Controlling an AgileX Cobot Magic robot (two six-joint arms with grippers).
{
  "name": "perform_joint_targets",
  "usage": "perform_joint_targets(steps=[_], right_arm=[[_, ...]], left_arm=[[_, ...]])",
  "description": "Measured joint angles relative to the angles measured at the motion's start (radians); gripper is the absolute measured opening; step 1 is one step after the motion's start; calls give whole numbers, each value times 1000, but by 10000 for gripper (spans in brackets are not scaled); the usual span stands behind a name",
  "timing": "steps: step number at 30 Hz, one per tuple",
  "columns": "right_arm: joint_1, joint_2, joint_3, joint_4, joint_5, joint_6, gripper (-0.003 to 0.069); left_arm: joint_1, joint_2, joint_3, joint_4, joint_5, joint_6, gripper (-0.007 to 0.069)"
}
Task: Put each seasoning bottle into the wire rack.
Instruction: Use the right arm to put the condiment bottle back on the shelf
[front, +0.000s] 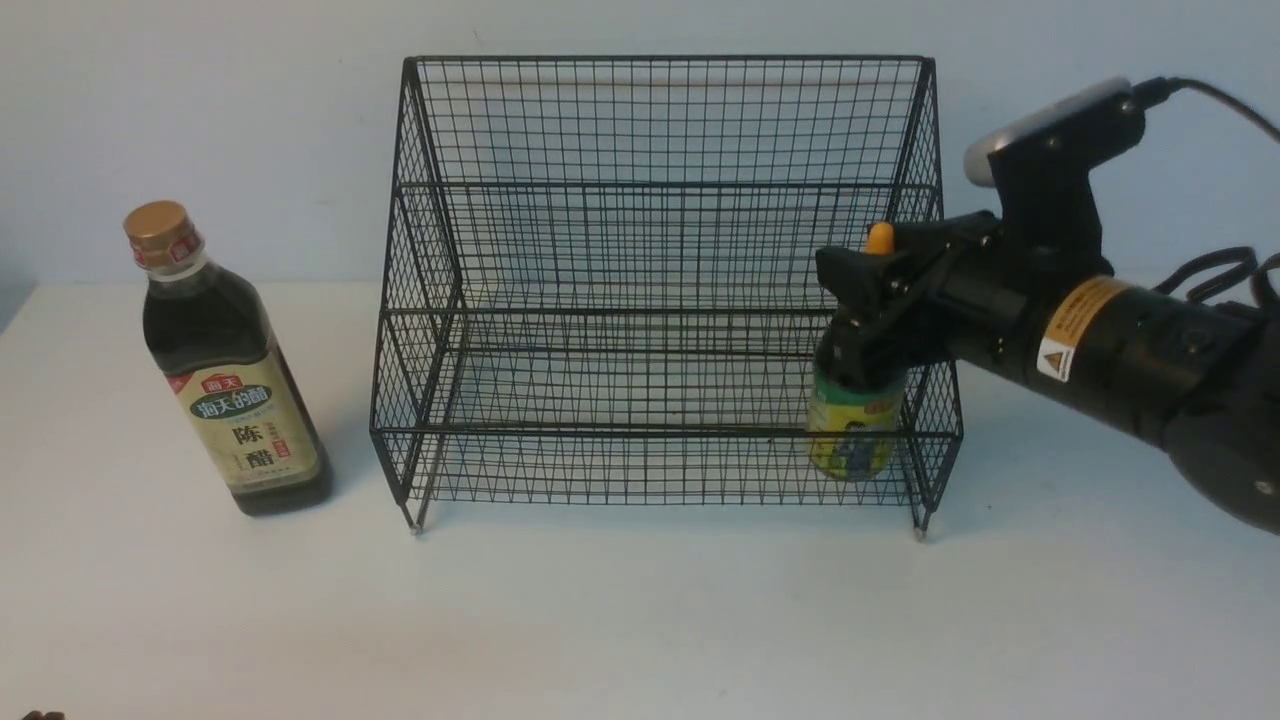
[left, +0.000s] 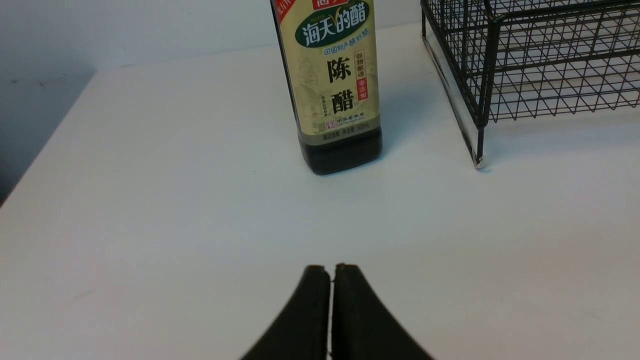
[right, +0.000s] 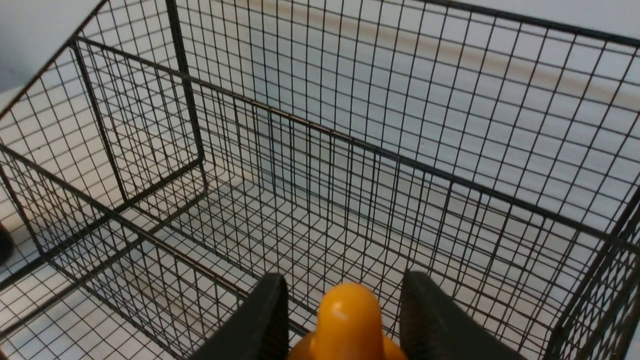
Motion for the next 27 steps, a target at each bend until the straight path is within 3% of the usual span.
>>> perform_joint_targets(steps=[18, 27], right_arm=[[0, 0, 0, 0, 61, 50, 272], [0, 0, -7, 4, 81, 95, 306]], left_arm=[[0, 0, 0, 0, 0, 0, -5], [0, 0, 0, 0, 0, 0, -5]])
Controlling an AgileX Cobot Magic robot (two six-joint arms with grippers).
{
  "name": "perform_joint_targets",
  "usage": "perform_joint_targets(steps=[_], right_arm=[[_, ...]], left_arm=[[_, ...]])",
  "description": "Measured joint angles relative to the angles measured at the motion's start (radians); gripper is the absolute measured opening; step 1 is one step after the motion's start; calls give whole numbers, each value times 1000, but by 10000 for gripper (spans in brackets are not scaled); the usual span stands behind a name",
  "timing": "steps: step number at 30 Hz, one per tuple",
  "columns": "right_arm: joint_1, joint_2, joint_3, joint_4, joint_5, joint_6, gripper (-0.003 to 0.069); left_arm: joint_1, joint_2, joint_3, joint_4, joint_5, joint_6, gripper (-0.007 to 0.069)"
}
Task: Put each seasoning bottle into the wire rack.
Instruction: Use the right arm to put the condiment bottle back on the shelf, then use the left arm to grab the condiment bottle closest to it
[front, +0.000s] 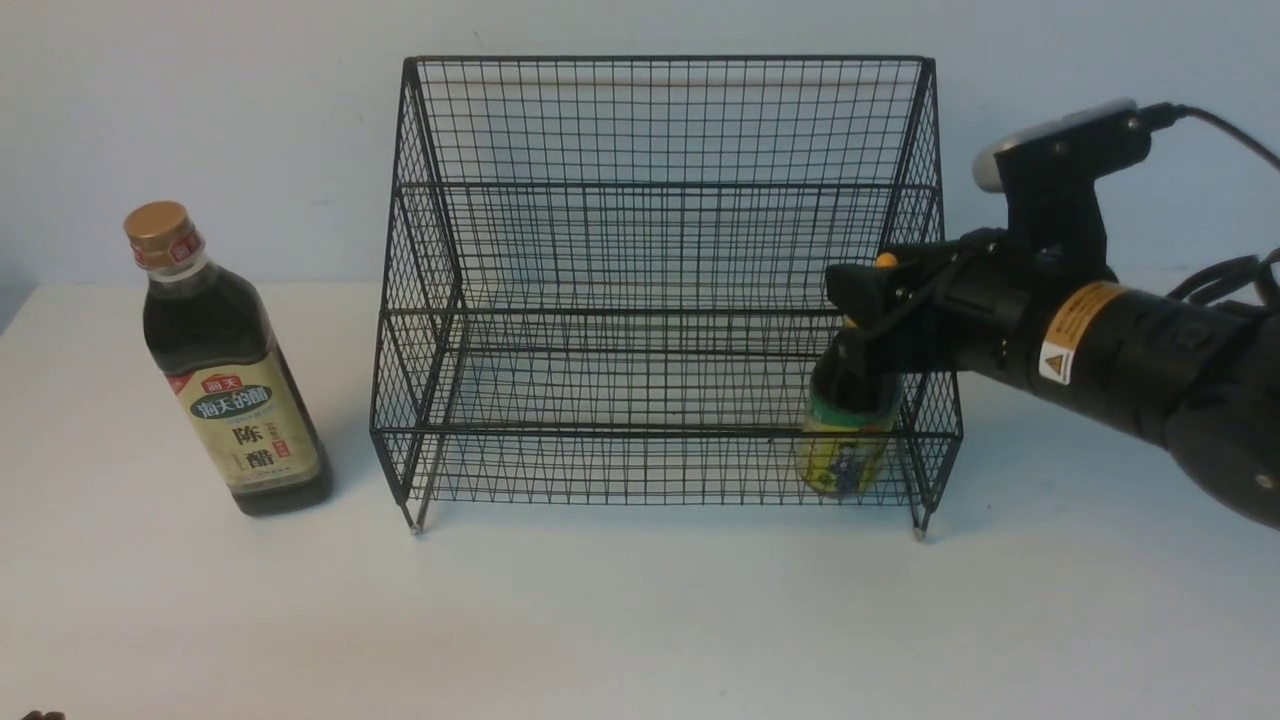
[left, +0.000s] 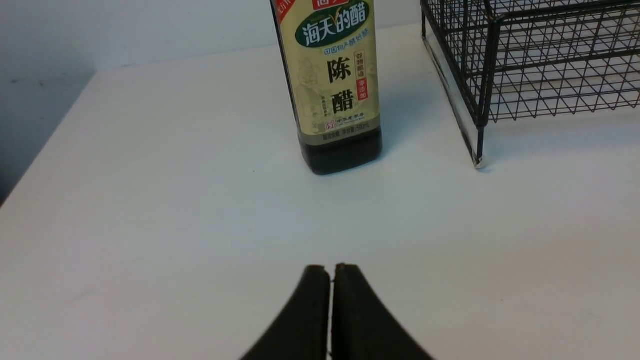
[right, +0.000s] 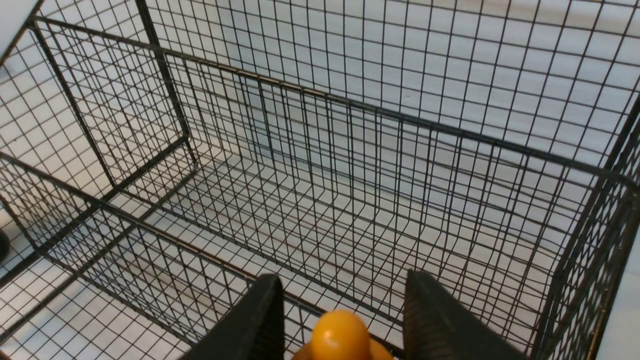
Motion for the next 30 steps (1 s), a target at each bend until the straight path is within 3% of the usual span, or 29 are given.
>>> perform_joint_targets(steps=[10, 15, 20, 23, 26, 30], right_arm=[[1, -52, 0, 3, 34, 3, 315], [1, -251, 0, 3, 137, 3, 304], [1, -496, 0, 9, 368, 3, 209], [1, -698, 0, 23, 611, 3, 65], [1, -826, 0, 48, 752, 3, 7], [1, -1007, 1, 103, 905, 3, -13]], left_arm=[[0, 0, 0, 0, 0, 0, -5], [0, 0, 0, 0, 0, 0, -5], [0, 0, 0, 0, 0, 0, -5], [0, 0, 0, 0, 0, 0, -5], [0, 0, 0, 0, 0, 0, -5], [0, 0, 0, 0, 0, 0, -5]])
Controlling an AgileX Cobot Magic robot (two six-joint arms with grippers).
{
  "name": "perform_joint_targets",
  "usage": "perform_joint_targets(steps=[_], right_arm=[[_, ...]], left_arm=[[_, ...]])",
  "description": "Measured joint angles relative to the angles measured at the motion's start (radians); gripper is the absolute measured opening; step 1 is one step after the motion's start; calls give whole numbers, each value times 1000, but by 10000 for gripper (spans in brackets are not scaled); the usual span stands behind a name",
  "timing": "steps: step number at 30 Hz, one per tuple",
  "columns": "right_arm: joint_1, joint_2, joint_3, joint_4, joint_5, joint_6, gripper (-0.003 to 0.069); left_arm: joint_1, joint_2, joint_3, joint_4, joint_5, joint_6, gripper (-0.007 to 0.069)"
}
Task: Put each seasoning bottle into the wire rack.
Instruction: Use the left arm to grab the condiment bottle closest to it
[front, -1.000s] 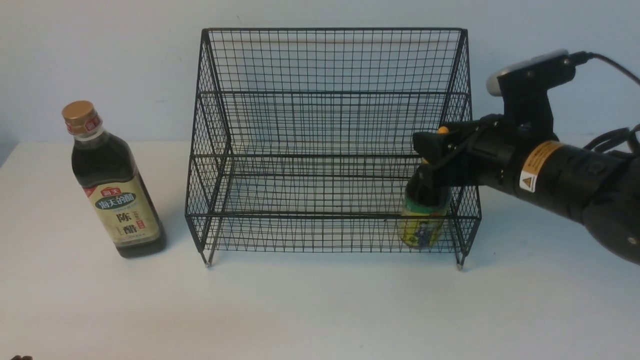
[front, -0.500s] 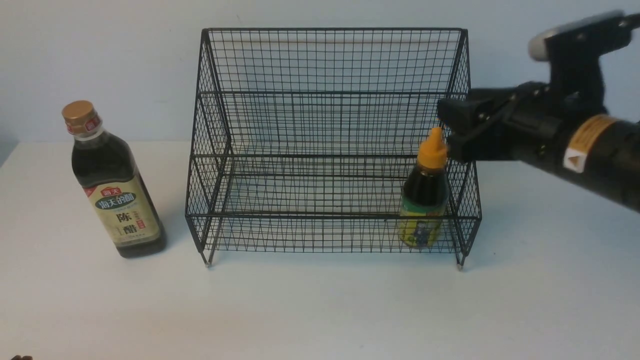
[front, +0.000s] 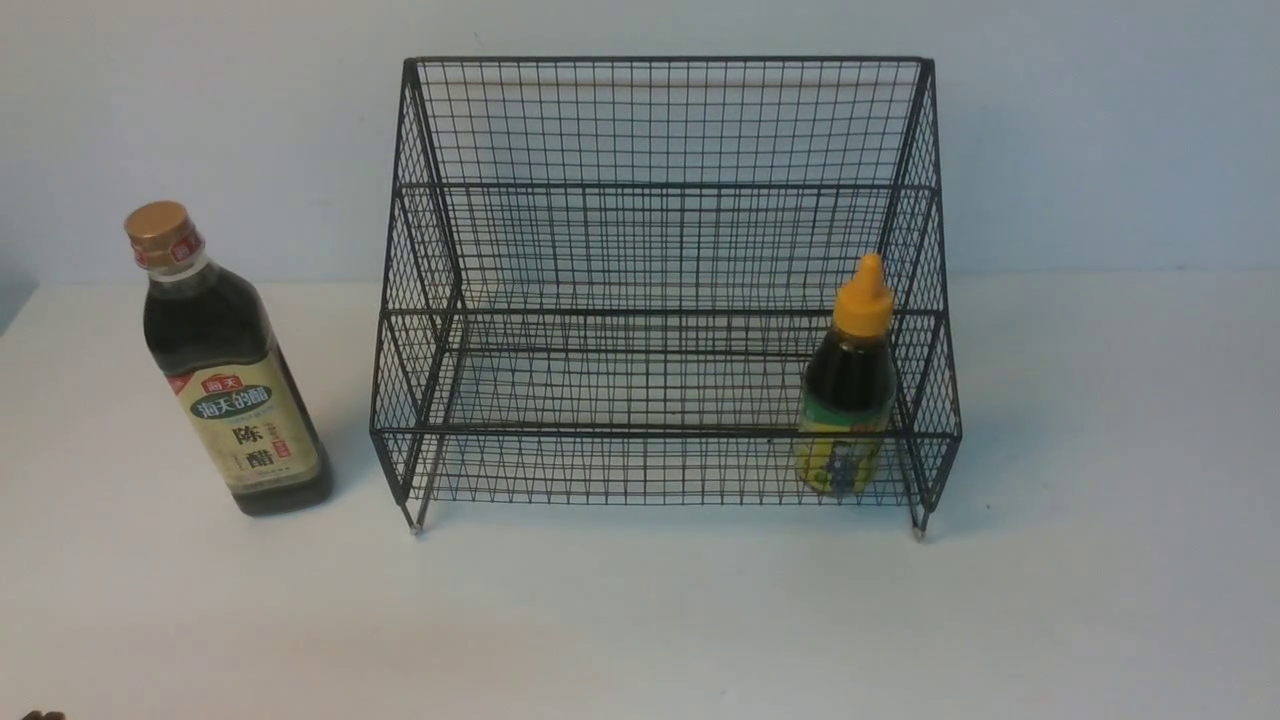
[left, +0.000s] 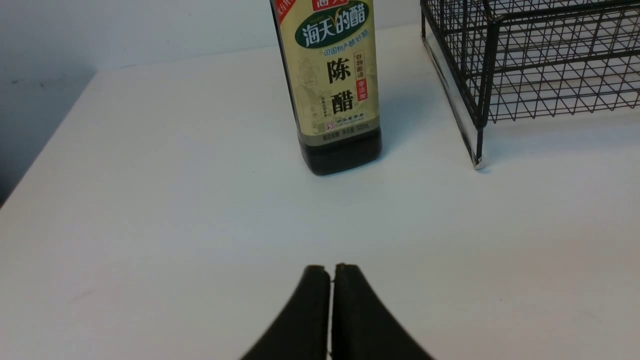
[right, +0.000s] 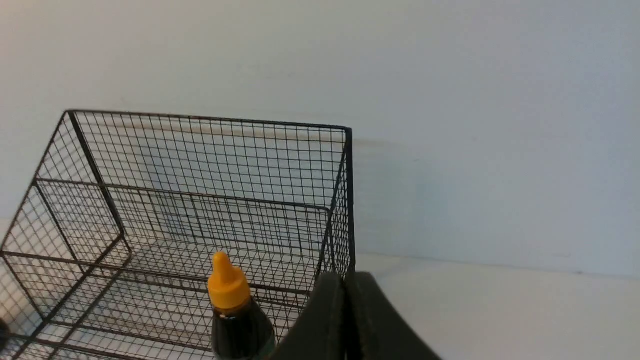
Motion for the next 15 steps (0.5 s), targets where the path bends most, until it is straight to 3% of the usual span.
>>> perform_joint_targets(steps=[5, 15], right_arm=[[0, -234, 43, 39, 60, 1, -13], [0, -408, 48, 58, 64, 1, -15]], left_arm=[[0, 0, 0, 0, 0, 0, -5], [0, 0, 0, 0, 0, 0, -5]])
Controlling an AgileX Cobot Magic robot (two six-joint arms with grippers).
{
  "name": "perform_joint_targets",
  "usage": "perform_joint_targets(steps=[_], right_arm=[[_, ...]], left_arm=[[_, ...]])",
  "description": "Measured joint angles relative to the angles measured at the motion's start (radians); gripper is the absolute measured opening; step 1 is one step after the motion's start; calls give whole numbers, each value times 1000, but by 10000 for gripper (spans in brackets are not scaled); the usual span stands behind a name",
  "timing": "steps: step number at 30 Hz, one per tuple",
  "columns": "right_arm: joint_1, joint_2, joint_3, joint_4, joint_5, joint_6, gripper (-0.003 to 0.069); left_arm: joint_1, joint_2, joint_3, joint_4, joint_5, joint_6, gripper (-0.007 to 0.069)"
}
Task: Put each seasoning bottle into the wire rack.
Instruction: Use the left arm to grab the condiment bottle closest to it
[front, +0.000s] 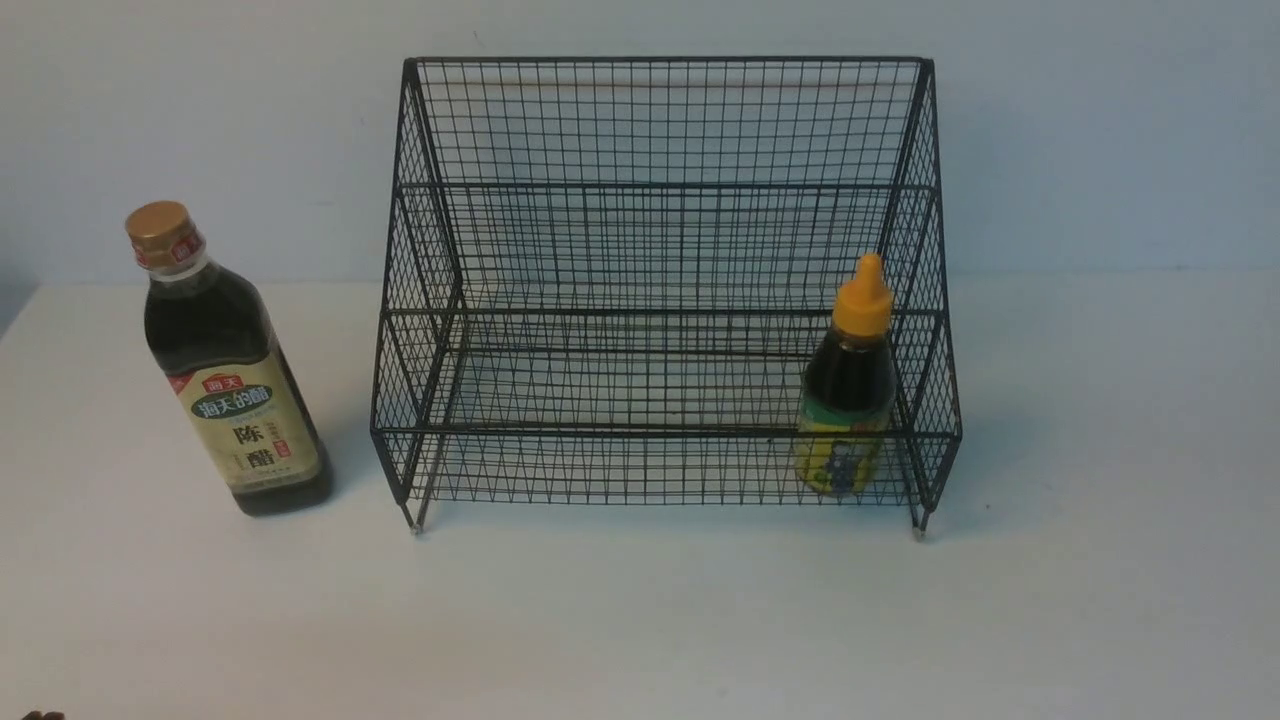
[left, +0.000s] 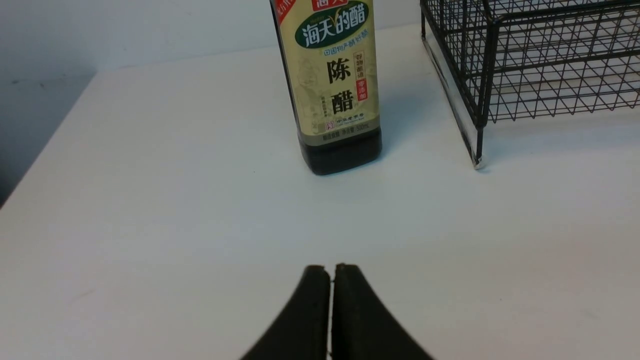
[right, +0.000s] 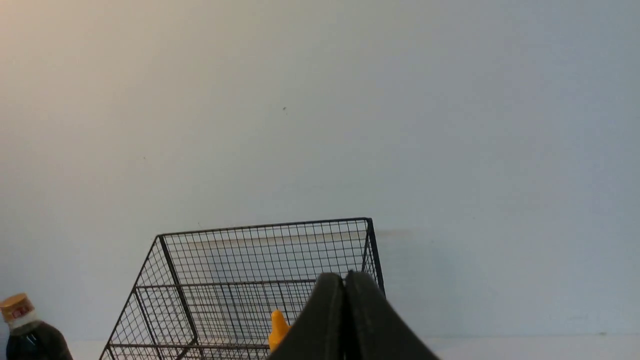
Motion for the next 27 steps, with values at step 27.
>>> perform_joint_targets(steps=[27], right_arm=[[-174, -81, 506, 275, -392, -331, -15]], left_arm=[[0, 0, 0, 0, 0, 0, -5]])
